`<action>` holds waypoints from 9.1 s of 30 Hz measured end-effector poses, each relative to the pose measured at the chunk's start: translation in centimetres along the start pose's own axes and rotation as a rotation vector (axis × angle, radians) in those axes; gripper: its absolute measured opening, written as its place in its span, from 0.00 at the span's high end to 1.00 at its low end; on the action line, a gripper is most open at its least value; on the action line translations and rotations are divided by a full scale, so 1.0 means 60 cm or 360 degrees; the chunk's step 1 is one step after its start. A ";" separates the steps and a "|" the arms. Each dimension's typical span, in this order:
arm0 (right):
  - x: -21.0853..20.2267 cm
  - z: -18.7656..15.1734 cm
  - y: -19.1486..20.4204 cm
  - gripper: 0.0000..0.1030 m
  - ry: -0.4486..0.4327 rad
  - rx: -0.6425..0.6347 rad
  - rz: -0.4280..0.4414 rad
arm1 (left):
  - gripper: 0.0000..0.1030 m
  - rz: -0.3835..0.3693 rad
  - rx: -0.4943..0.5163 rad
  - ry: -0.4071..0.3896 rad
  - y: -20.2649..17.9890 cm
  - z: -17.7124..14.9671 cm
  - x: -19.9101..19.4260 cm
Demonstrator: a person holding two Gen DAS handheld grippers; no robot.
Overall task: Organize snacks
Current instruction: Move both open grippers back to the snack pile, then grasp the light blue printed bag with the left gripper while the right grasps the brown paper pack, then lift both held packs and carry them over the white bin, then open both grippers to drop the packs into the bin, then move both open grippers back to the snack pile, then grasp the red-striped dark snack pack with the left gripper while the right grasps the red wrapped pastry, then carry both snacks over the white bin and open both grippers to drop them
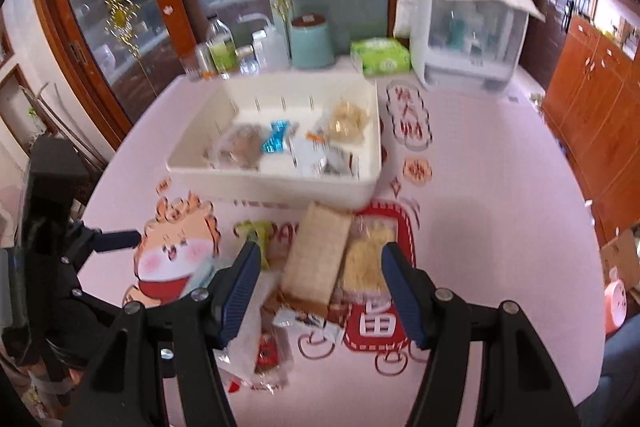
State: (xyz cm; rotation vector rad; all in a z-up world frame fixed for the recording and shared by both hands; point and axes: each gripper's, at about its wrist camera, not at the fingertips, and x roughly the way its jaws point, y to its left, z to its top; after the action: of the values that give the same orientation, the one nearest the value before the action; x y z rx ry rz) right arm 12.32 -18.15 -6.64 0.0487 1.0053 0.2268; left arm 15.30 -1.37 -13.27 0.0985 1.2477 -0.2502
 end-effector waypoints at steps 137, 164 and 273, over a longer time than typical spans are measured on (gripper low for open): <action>0.129 0.363 0.028 0.41 -0.0158 -0.0089 -0.0036 | 0.04 0.0301 -0.0488 -0.0664 0.209 0.372 -0.124; 0.013 0.194 0.030 0.41 -0.0137 -0.0118 0.0028 | 0.04 0.0146 -0.0241 -0.0621 0.114 0.173 -0.169; 0.015 0.346 0.046 0.57 -0.0388 -0.0139 0.0014 | 0.82 0.0162 -0.0040 -0.0785 0.120 0.319 -0.200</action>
State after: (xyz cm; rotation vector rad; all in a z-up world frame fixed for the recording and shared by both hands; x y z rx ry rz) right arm 29.77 -13.93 4.17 0.0010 0.7516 0.2663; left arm 31.19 3.23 3.69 0.0728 0.7528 -0.1573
